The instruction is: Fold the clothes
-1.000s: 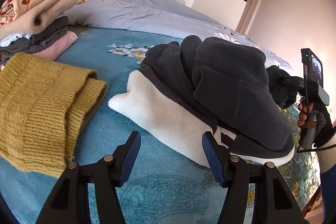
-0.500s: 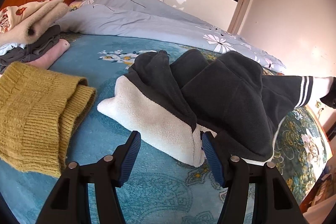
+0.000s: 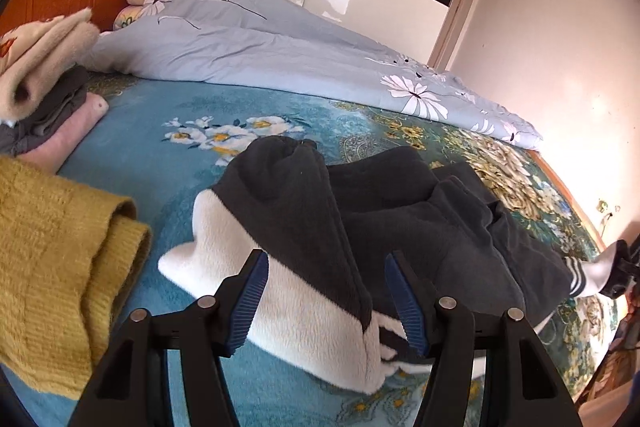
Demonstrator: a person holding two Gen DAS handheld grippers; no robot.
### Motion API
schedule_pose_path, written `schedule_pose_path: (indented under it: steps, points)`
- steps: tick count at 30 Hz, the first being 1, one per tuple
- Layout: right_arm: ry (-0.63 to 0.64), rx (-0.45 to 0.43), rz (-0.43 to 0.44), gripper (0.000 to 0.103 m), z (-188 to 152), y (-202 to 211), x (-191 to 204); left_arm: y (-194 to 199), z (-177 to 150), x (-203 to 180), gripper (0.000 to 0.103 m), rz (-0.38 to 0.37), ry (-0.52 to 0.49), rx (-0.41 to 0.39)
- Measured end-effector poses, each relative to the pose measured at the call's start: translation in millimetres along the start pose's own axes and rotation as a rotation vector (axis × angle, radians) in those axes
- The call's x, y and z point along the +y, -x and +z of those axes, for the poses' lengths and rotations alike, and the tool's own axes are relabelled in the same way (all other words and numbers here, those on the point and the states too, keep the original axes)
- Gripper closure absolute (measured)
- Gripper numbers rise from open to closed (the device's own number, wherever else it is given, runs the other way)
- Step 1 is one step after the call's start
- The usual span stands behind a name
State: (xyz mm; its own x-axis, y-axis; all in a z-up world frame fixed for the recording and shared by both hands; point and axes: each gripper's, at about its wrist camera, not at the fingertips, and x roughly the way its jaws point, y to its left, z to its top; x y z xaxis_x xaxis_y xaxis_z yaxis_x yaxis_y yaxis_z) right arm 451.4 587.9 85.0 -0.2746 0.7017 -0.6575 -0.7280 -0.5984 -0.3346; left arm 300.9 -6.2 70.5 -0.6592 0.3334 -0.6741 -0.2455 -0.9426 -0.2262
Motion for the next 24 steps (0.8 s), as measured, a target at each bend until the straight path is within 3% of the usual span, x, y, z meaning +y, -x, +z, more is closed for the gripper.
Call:
schedule_pose_path:
  steps: [2,3,5,10,11,13,14,17,21,24]
  points:
    - [0.079,-0.010,0.039,0.085,-3,10,2,-21,12,-7,0.038,0.047,-0.036,0.022]
    - [0.117,-0.028,0.062,0.073,-3,21,-1,-33,16,-5,0.038,0.057,-0.042,0.041]
    - [0.170,-0.039,0.122,0.062,-4,33,-5,-57,22,-5,0.038,0.071,-0.040,0.089]
    - [0.197,-0.069,0.287,0.055,-10,82,-18,-86,21,1,0.040,0.144,-0.031,0.155]
    - [0.191,-0.077,0.321,0.054,-11,88,-17,-91,20,3,0.045,0.158,-0.030,0.169]
    - [0.186,-0.091,0.371,0.054,-12,97,-11,-96,21,6,0.087,0.193,-0.030,0.184]
    - [0.187,-0.097,0.390,0.054,-12,101,-5,-95,22,8,0.095,0.210,-0.029,0.187]
    - [0.194,-0.102,0.439,0.054,-14,107,19,-67,25,19,0.095,0.195,0.020,0.115]
    - [0.230,-0.113,0.523,0.054,-21,115,60,12,16,38,0.095,0.144,0.097,-0.074]
    - [0.274,-0.128,0.593,0.054,-29,121,92,50,-15,65,0.095,0.182,0.166,-0.079]
